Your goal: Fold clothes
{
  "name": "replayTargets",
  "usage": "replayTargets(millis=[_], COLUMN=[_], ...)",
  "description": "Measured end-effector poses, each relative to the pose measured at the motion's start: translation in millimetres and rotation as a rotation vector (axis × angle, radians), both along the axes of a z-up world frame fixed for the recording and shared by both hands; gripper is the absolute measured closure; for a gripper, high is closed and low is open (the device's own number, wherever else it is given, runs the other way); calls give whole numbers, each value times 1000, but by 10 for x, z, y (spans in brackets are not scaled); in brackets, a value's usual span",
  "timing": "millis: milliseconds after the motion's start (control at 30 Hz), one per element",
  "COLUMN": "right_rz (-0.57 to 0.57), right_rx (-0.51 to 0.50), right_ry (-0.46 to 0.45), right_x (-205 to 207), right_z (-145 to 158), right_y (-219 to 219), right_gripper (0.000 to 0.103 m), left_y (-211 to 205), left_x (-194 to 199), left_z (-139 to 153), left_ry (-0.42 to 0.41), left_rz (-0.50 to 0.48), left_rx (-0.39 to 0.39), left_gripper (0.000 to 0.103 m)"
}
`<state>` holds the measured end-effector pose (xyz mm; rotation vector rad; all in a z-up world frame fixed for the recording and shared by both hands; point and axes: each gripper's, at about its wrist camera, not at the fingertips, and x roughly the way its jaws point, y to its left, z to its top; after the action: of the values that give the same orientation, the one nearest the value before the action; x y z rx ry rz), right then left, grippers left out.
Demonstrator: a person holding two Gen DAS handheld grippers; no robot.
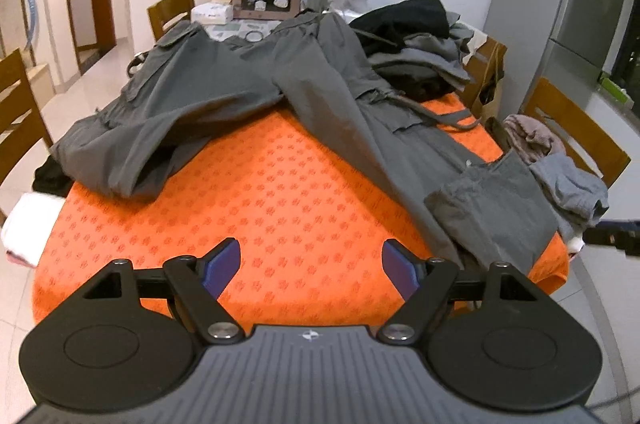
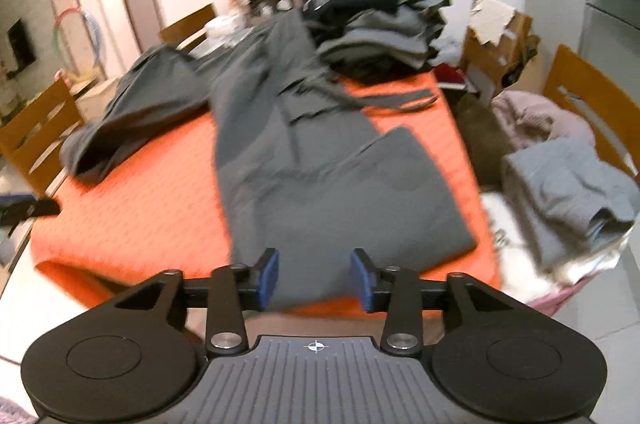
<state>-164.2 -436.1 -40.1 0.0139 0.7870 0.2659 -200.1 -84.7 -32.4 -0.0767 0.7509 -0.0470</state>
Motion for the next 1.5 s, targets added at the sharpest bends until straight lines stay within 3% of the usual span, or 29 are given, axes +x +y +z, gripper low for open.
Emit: replayTargets(millis=[167, 400, 733, 767, 800, 833, 867, 900, 933, 1100, 1300, 1500], right_rz=[18, 168, 428, 448, 468, 489, 510, 532, 551, 614, 743, 848], right_rx=[-24, -62, -42, -29, -10, 11, 32, 48, 63, 116, 192, 108], right_ry=[-25, -21, 128, 146, 165, 183, 201, 210, 206, 130, 3, -19], right_x=[463, 1195, 2241, 2309, 2351, 2381, 2411, 2414, 2389, 2072, 1295, 348], right_z=[16, -168, -739, -786, -814, -833, -852, -843, -801, -432, 100, 189], right_y=[-160, -333, -554, -576, -596, -615, -633, -653, -678, -855, -1168, -1468], right_gripper=[44, 27, 27, 29, 41, 59, 70, 88, 96, 99, 99, 98], left_y=[-65, -293, -979, -1058, -1132, -1200, -1260, -1312, -1359, -1522, -1637, -1747], left_x=[205, 341, 242, 218, 186, 148, 110, 72, 34, -153, -341, -636], left_z=[1, -18, -55, -60, -60, -55, -47, -37, -22, 100, 258, 305], left_ry=[-1, 13, 54, 57, 57, 57, 57, 57, 55, 25, -28, -62], left_rz=[-5, 62, 350, 374, 396, 418, 436, 452, 466, 505, 489, 423], left_rx=[-3, 1, -24, -21, -21, -24, -26, -28, -28, -19, -15, -15], left_gripper=[19, 19, 19, 19, 19, 19, 19, 19, 19, 19, 19, 19])
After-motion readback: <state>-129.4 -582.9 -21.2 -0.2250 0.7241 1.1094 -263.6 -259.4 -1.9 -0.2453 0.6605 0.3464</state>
